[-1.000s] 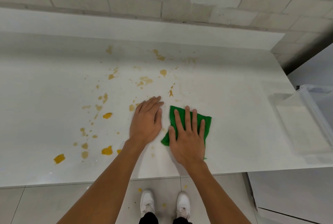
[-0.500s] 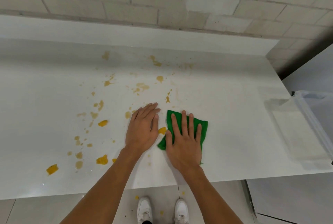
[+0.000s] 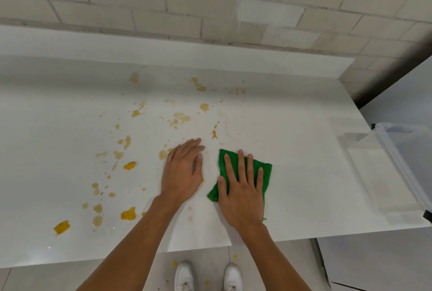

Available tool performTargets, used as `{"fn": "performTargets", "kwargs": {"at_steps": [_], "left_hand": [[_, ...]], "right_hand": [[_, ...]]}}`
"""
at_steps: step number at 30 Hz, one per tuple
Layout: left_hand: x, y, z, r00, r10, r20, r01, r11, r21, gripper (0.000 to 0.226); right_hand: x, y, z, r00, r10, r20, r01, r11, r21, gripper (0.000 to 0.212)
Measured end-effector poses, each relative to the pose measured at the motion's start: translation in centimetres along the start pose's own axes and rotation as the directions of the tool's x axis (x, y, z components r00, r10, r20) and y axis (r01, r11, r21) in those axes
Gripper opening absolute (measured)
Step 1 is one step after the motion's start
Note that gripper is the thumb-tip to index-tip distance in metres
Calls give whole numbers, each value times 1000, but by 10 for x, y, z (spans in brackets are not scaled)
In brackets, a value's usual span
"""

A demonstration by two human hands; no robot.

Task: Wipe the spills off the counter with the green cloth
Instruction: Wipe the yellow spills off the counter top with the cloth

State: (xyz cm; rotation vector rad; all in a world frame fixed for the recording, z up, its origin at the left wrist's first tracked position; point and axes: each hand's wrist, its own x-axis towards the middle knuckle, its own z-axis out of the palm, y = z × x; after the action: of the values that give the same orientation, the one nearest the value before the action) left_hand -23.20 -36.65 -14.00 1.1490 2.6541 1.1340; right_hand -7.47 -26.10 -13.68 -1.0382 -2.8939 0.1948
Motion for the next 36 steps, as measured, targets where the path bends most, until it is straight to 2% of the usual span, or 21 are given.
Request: {"fn": "performTargets", "kwargs": {"at_steps": [3,7,10,13,15,17,21,26,30,33,36], "left_hand": [[4,1,1,1000,-17,-11,16,1000,-12,42],[15,1,7,1000,10,-10,-10,1000,21,47],[25,-2,11,1000,27,14,-28,998,56,47],[33,-2,11,999,22,30,-25,996,84,47],[33,-1,11,999,24,41,-28,993,113,50],[32,0,11,999,16,48,-22,992,126,52],[34,1,11,999,12,46,-18,990,143,53],[43,2,13,1000,-2,25,-2,988,155,52],[52,4,16,1000,-16,17,13,985,172,53],[51,2,16,1000,-12,7,10,981,192,52],[48,2,16,1000,-1,-9,3,979,202,51]], "right_hand": [[-34,-5,-4,991,-130,19,130,992,-4,63],[-60,38,-23,956,-283,78,284,959,3,64],[-38,61,-23,982,-179,62,180,984,-10,65],[-17,38,-15,997,-65,44,66,998,-20,67],[-21,14,-10,994,-99,53,100,995,-12,69],[-39,-1,-10,976,-201,80,202,979,2,69],[-65,28,-22,937,-332,105,331,943,29,67],[-26,79,-27,977,-197,81,196,980,21,67],[24,59,-15,995,-78,62,79,997,0,69],[24,41,-12,977,-203,67,204,979,-2,68],[4,64,-25,912,-394,114,394,919,24,66]]}}
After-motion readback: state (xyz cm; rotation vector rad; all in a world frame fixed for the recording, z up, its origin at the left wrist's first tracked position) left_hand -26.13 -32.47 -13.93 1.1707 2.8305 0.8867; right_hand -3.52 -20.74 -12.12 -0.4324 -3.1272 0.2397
